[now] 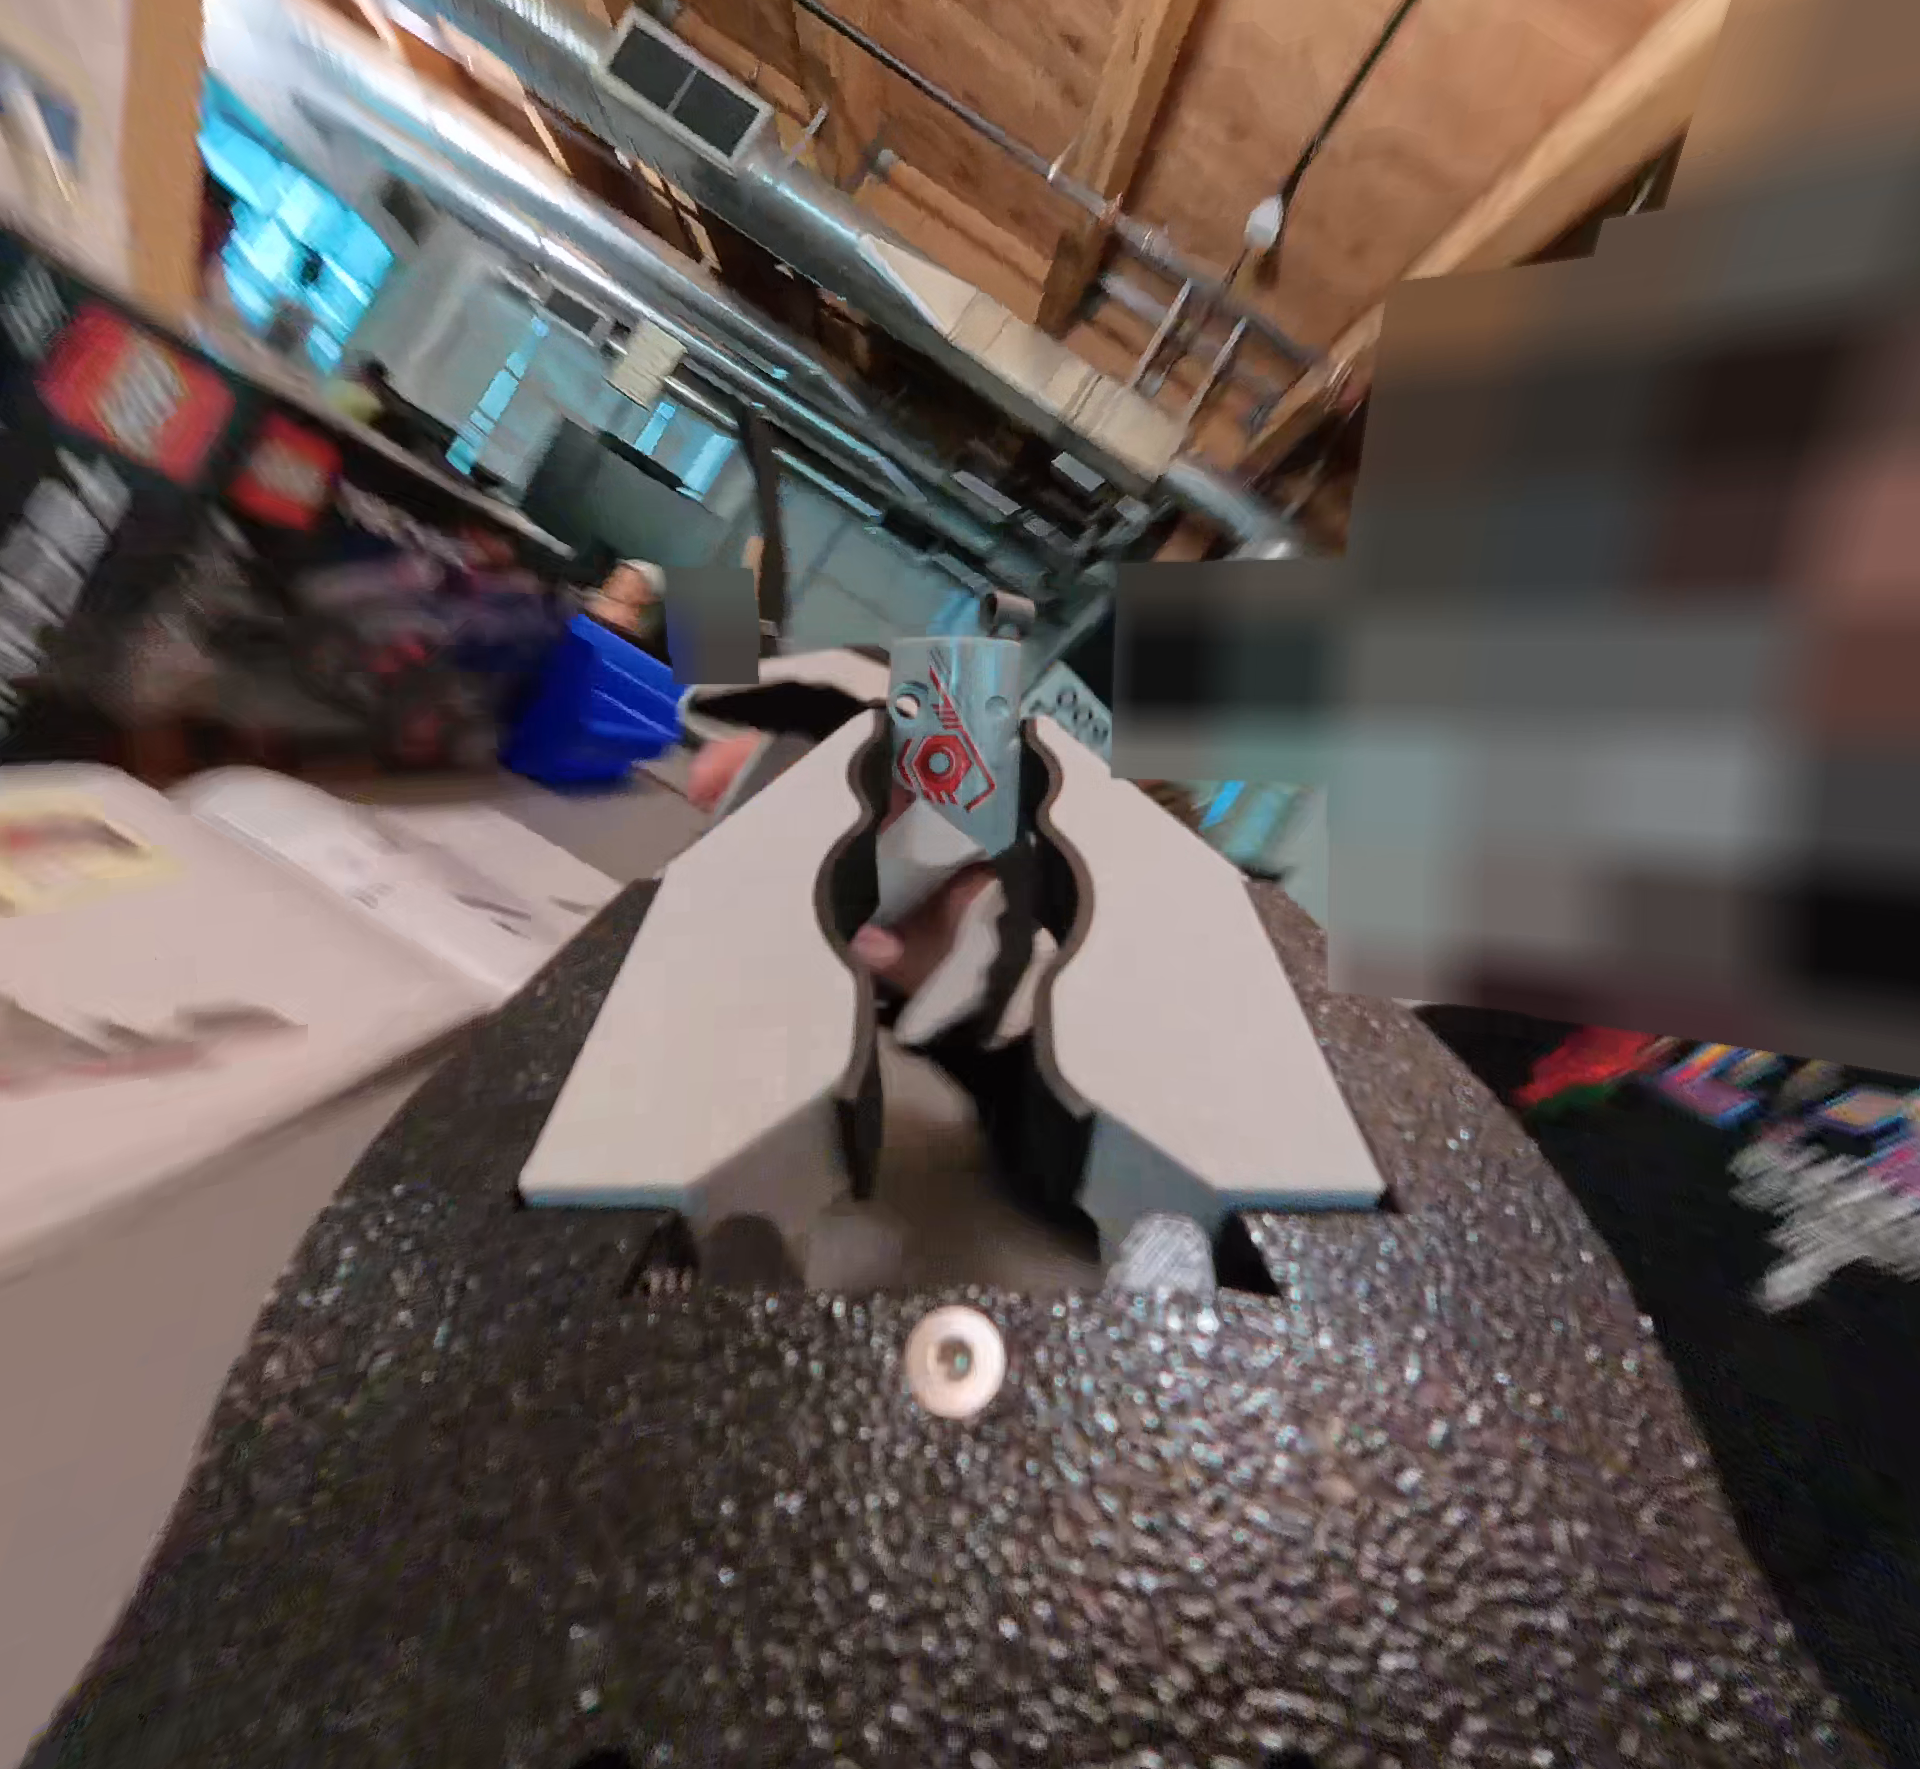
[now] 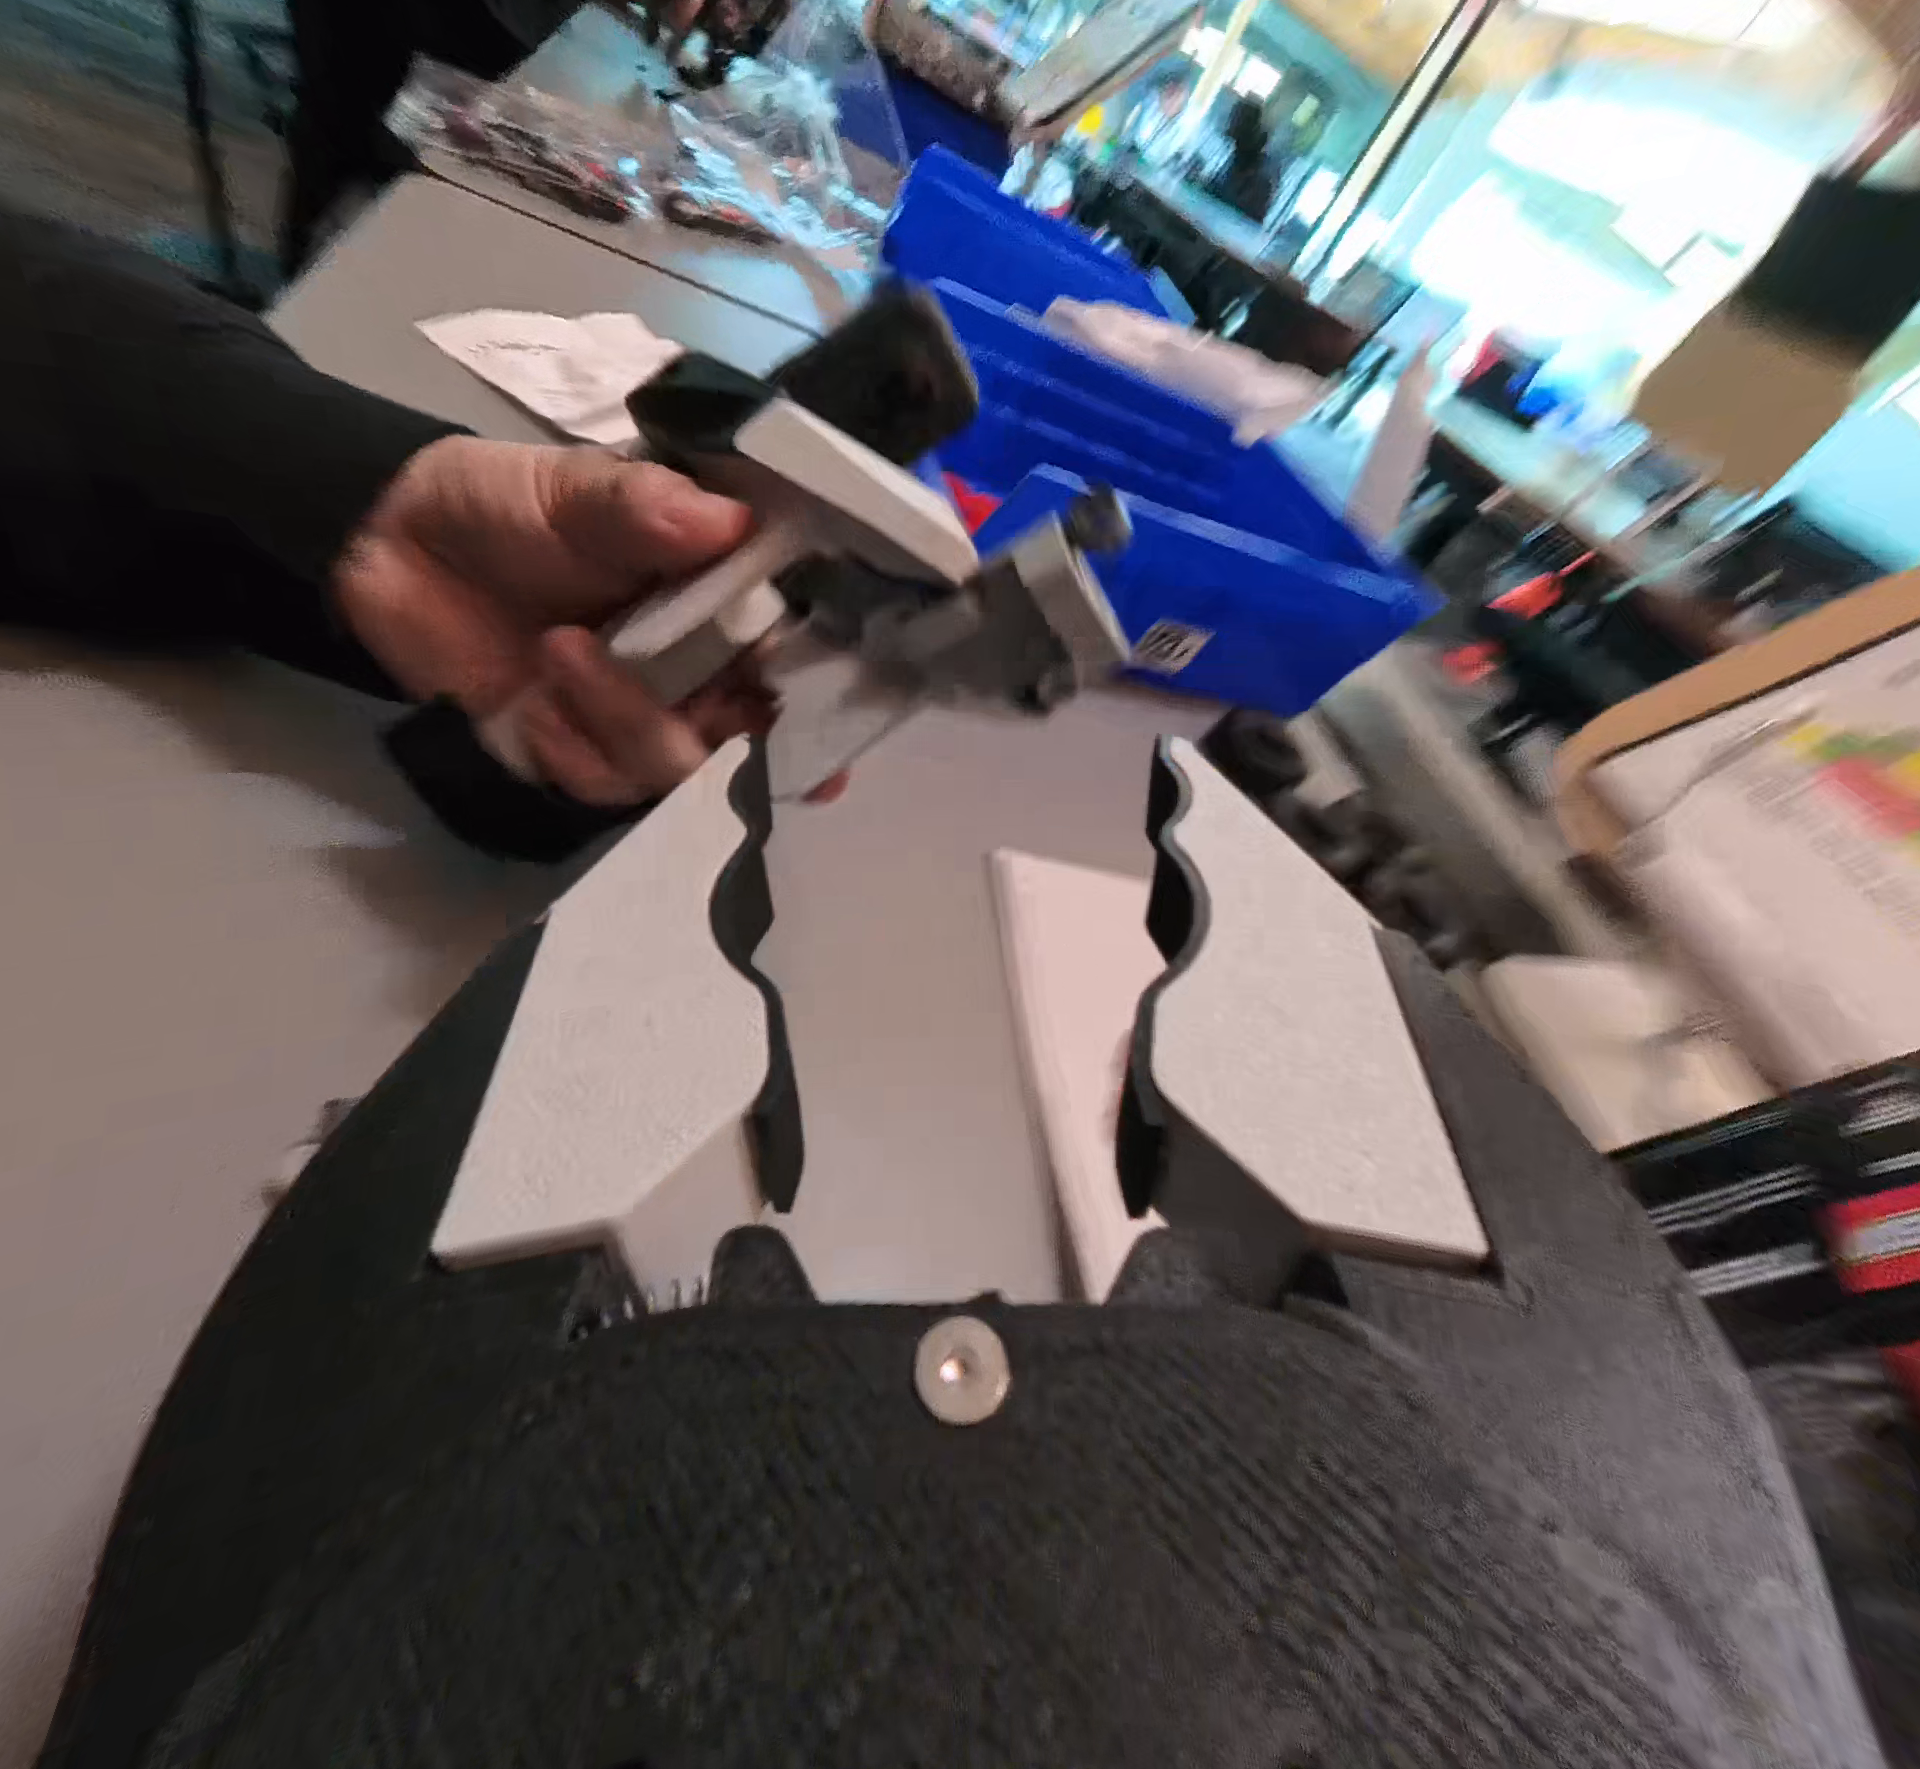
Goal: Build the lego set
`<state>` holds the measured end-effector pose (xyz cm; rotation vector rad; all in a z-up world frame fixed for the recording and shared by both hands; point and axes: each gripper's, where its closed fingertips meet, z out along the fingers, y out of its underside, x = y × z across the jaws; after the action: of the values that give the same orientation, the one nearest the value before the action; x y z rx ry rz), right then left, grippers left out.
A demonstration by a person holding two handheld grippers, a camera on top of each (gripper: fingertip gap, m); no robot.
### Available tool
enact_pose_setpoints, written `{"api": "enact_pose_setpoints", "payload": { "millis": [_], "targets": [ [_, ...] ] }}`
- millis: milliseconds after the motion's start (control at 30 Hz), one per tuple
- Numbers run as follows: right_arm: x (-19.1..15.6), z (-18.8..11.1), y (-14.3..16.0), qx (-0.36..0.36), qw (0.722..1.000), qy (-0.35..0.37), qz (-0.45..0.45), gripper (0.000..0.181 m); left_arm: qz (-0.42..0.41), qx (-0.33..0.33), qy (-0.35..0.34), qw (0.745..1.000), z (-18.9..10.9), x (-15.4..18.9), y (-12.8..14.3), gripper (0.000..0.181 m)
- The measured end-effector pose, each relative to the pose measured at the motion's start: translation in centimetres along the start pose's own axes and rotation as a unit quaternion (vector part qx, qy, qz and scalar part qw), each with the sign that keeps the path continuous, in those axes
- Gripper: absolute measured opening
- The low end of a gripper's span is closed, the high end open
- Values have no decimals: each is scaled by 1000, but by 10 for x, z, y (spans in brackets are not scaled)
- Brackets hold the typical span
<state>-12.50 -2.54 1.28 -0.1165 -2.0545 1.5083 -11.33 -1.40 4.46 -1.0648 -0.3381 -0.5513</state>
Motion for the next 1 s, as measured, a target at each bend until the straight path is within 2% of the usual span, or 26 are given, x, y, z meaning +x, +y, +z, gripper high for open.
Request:
{"api": "enact_pose_setpoints", "payload": {
  "millis": [33, 67, 167, 200, 267, 333, 367, 433, 567, 733, 800, 933, 1000],
  "targets": [
    [-1, -1, 4, -3, 997, -25, 66, 82, 80, -14, -15, 997, -3, 1, -2, 21],
    [-2, -3, 4, 5, 989, -53, 139, 89, 156, -30, -25, 987, -5, 3, -2, 21],
    [-18, -10, -14, 78, 928, -179, 317, 55, 309, -82, 7, 947, -4, 20, 6, 21],
    [-23, -11, -20, 99, 899, -218, 366, 57, 334, -86, 22, 938, -3, 26, 7, 21],
    [-33, -14, -33, 131, 839, -289, 443, 46, 338, -62, 69, 937, -2, 42, 3, 21],
    [-37, -16, -44, 164, 782, -338, 497, 52, 316, -20, 118, 941, -4, 57, -5, 22],
    [-36, -19, -50, 188, 756, -358, 514, 46, 302, 7, 133, 944, -5, 62, -12, 21],
    [-31, -21, -59, 230, 717, -373, 542, 28, 274, 48, 164, 946, -7, 70, -19, 21],
    [-34, -25, -77, 276, 660, -417, 561, 29, 240, 66, 204, 947, -5, 75, -14, 21],
    [-35, -27, -87, 315, 630, -425, 569, 22, 239, 60, 213, 945, 2, 76, -7, 21],
    [-33, -27, -87, 328, 629, -417, 568, 17, 243, 53, 212, 945, 3, 75, -5, 22],
    [-32, -26, -84, 334, 666, -390, 542, 7, 265, 33, 193, 944, 0, 70, -7, 20],
    [-27, -25, -79, 317, 692, -370, 532, 5, 288, -8, 169, 942, -2, 63, -2, 16]
  ]
}}
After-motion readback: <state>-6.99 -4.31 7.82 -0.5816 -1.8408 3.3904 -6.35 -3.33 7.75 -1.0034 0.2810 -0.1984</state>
